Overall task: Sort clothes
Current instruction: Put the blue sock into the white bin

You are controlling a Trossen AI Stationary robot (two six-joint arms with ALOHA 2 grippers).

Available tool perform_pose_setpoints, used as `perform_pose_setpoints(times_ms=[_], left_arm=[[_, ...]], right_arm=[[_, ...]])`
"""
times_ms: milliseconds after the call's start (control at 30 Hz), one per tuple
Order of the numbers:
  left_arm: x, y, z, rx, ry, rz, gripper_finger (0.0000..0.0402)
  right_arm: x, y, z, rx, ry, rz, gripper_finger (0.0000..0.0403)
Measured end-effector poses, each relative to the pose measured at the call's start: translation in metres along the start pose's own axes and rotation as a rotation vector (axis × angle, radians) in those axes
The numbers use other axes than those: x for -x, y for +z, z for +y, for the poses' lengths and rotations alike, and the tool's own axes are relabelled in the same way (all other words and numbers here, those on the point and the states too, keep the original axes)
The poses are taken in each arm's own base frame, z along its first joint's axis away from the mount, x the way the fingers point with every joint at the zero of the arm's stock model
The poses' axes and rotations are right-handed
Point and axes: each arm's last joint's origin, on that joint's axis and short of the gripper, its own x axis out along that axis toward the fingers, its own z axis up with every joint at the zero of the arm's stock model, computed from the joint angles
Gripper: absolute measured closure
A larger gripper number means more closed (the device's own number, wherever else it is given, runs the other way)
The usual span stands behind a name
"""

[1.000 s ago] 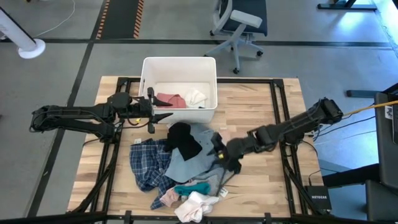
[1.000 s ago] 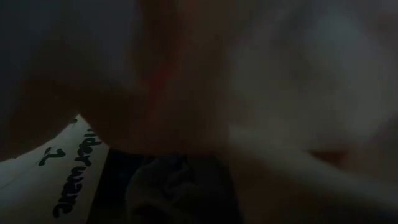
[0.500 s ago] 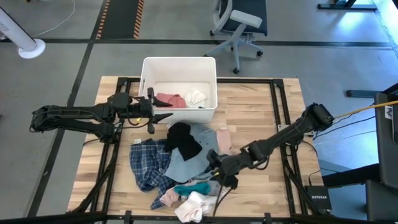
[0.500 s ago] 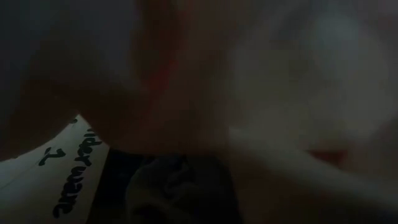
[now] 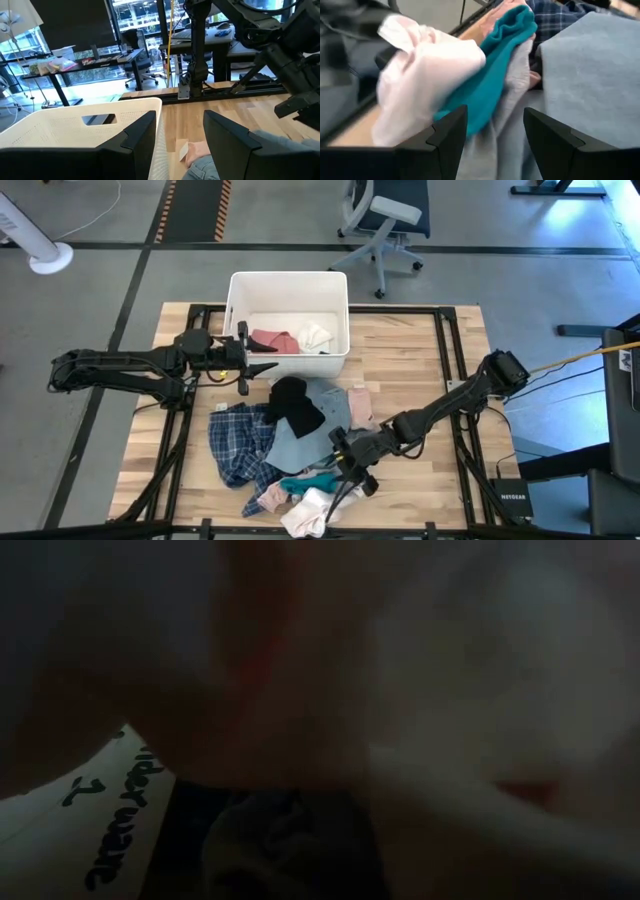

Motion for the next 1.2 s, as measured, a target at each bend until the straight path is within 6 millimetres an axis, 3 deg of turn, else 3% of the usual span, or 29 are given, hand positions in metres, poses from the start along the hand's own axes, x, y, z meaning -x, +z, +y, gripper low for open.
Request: perform_pose_setpoints(times_ms=[400, 567, 800, 867, 1033, 1200], left_arm=[[0.000, -0.002, 0.000, 0.004, -0.004, 0.022, 0.0242], [0.000, -0.003, 0.000, 0.023, -0.005, 0.026, 0.0242], [0.000, -0.004, -0.001, 0.027, -0.008, 0.045, 0.0242], [0.000, -0.005, -0.001, 0.032, -0.008, 0.049, 0.0242], [0.000, -0.005, -0.001, 0.046, -0.009, 0.054, 0.0242], [0.000, -0.005, -0.001, 0.046, -0.009, 0.054, 0.0242]], right_arm=[[-0.024, -0.008, 0.024, 0.019, -0.041, 0.024, 0.0201], [-0.026, -0.008, 0.026, 0.039, -0.047, 0.018, 0.0261], [-0.026, -0.008, 0.025, 0.113, -0.055, 0.018, 0.0381], [-0.025, -0.007, 0.024, 0.155, -0.070, 0.023, 0.0392], [-0.019, 0.011, 0.021, 0.189, -0.073, 0.068, 0.0366], [-0.003, 0.038, 0.014, 0.233, -0.107, 0.198, 0.0381]])
